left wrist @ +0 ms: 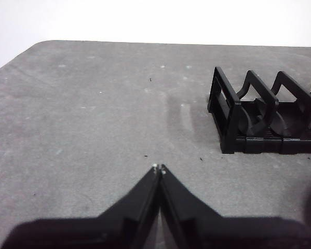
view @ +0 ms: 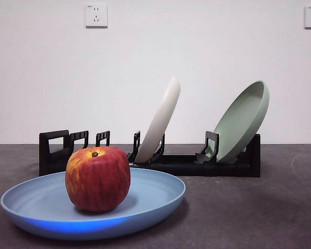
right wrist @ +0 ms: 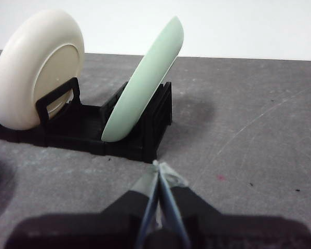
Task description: Take the blue plate from the plate rack,put the plate on the table,take the apple from the table,put the apple in the plate
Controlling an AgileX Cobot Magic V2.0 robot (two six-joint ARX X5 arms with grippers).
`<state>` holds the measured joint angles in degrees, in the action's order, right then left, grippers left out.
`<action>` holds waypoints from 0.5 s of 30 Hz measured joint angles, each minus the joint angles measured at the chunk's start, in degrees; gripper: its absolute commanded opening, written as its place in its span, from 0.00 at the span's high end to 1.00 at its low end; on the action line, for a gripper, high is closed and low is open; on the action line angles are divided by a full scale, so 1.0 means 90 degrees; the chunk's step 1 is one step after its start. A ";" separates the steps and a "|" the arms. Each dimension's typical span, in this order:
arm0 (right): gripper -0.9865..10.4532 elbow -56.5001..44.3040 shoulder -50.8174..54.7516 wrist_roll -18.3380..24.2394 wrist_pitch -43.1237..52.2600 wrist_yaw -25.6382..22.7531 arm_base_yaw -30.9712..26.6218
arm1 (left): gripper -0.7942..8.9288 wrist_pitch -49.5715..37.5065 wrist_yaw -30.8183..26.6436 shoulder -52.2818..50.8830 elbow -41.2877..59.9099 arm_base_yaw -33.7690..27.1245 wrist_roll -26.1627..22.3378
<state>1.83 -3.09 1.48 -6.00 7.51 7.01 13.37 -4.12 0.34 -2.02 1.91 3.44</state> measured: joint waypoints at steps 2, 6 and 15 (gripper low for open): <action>0.91 -0.0034 0.0177 -0.0022 -0.0007 0.0002 0.0000 | 0.92 0.0000 0.0000 0.0000 0.0000 0.0000 0.0000; 0.91 -0.0063 0.0318 -0.0080 -0.0352 0.0000 0.0000 | 0.92 0.0000 0.0002 0.0000 0.0000 0.0000 0.0000; 0.91 -0.0073 0.0187 -0.0578 -0.0423 -0.0022 0.0000 | 0.92 -0.0002 0.0000 0.0000 0.0000 0.0000 0.0000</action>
<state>1.17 -1.41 -3.73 -9.80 7.31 7.01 13.34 -4.12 0.34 -2.02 1.91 3.44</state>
